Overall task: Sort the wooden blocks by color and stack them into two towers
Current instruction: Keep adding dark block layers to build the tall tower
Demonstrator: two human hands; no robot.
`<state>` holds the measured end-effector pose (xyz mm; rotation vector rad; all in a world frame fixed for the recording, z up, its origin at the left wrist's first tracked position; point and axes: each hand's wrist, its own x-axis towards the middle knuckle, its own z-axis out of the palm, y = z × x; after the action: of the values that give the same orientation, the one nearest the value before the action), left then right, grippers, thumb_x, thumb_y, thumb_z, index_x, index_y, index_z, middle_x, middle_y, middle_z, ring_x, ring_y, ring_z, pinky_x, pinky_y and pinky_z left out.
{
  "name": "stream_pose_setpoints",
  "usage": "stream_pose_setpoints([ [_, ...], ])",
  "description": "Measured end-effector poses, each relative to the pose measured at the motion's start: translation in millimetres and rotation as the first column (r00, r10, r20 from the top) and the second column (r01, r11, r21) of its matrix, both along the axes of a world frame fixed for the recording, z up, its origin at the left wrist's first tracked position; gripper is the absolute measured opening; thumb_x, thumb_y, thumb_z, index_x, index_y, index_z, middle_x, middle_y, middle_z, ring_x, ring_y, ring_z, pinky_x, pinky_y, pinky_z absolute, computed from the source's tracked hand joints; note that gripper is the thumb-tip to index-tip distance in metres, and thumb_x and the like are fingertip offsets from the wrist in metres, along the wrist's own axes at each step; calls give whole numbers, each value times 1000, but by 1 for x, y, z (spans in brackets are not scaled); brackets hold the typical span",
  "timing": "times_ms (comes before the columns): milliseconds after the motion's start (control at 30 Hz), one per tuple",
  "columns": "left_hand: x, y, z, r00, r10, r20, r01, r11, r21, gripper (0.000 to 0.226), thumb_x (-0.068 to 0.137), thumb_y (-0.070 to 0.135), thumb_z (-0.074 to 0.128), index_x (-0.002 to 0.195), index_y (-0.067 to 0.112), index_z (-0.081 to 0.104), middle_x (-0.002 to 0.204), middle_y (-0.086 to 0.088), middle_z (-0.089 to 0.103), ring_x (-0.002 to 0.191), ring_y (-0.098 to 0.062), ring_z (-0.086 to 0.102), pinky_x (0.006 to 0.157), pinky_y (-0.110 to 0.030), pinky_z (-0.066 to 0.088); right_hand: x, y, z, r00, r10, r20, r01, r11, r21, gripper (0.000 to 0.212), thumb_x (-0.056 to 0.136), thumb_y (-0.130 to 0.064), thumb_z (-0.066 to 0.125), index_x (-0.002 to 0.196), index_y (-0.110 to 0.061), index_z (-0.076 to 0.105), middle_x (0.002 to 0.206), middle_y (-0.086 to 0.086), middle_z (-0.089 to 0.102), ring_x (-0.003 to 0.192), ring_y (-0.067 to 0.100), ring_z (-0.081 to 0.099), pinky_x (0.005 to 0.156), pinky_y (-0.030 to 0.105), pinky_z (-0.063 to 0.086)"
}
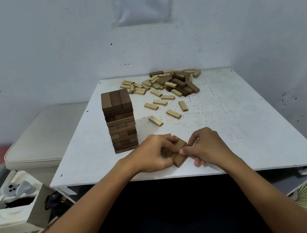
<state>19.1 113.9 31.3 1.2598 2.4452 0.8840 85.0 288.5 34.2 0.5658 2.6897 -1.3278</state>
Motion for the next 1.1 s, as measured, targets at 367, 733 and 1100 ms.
stream_pose_setpoints([
  [367, -5, -1, -4, 998, 25, 53, -22, 998, -60, 74, 76, 17, 76, 142, 22, 44, 140, 5, 51, 126, -5, 46, 107, -17, 35, 3, 3, -4, 984, -70, -163, 87, 991, 103, 16, 86, -37, 68, 78, -23, 67, 72, -4, 61, 72, 12, 57, 60, 27, 38],
  [733, 23, 6, -24, 846, 117, 521, -383, 811, 441, 76, 77, 64, 41, 146, 43, 20, 155, 16, 29, 141, 7, 21, 108, -11, 20, 1, -20, -25, 891, -273, -363, 44, 847, -529, 30, 100, -45, 42, 127, -37, 53, 141, -11, 50, 130, 4, 44, 114, 33, 33],
  [1100, 29, 26, -32, 722, 103, 685, -586, 618, 525, 63, 80, 73, 32, 137, 44, 31, 152, 10, 33, 136, 7, 25, 118, -25, 14, -1, -41, -25, 870, -350, -346, 24, 732, -681, 75, 86, -75, 23, 147, -34, 35, 157, -11, 30, 144, 4, 25, 121, 33, 19],
])
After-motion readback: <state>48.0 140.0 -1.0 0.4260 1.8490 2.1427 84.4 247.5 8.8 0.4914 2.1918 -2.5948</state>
